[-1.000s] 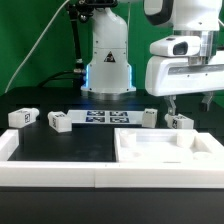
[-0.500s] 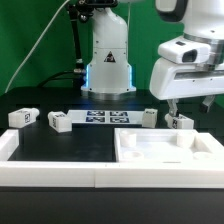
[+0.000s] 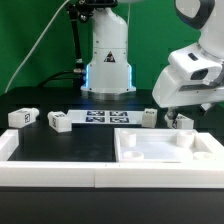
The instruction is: Assemble one leg
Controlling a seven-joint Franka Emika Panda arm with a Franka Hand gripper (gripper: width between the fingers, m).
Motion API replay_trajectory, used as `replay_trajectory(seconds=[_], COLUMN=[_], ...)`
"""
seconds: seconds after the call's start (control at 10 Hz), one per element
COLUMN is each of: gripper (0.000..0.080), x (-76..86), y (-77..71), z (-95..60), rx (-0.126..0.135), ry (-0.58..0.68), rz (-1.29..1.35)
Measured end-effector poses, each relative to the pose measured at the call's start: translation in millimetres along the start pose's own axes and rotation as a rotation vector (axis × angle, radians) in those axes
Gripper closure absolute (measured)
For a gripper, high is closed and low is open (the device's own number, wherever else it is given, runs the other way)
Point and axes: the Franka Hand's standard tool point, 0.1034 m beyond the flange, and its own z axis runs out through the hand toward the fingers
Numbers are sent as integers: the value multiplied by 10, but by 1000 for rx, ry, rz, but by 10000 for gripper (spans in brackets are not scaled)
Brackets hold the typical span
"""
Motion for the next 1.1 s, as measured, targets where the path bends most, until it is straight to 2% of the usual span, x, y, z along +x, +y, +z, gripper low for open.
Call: replay_trajectory(seconds=[0.1, 0.2, 0.4, 0.6, 1.1], gripper=[150, 150, 150, 150, 150], x=[18, -37, -5, 49, 54], y=[-20, -47, -53, -67, -89], z=[42, 114, 205, 245, 331], rx=[-1, -8, -6, -1, 0], ry=[-58, -192, -346, -364, -352], rz=[24, 46, 45, 45, 40])
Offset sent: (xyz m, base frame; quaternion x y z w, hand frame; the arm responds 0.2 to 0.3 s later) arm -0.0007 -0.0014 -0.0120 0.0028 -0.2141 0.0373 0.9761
